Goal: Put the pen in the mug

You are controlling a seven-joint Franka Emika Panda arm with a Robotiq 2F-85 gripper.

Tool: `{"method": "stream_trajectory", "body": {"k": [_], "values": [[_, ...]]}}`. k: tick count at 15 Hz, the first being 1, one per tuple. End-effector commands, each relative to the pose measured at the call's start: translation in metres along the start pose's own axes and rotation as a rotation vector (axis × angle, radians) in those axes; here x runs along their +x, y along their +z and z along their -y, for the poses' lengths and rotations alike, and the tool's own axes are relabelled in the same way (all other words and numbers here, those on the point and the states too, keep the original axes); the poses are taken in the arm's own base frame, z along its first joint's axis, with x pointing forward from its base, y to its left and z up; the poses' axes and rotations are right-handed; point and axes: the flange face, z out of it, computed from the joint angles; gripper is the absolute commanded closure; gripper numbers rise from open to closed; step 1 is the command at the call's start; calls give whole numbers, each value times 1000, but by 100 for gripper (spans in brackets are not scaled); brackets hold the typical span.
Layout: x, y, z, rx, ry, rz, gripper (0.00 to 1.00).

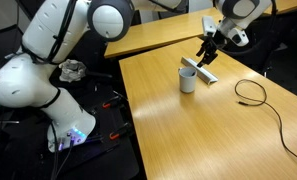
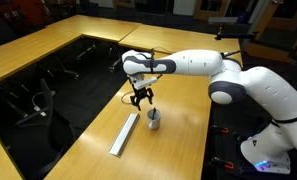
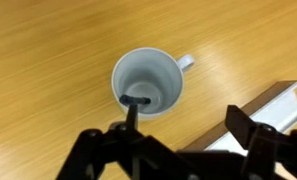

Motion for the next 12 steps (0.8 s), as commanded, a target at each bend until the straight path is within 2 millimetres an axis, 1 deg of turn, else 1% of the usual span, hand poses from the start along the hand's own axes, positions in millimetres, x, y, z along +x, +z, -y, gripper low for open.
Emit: {"method": "stream_trajectory", "body": {"k": [1,4,8,10,12], "values": [[-27,-23,9,-110,-86,-132,0],[-48,-37,16,-184,-140,-252,0],[-74,-48,20,-238,-187,-400,0],[-95,-51,24,-257,-219,-445,0],[-118,-52,21,-259,-237,-460,0]]}}
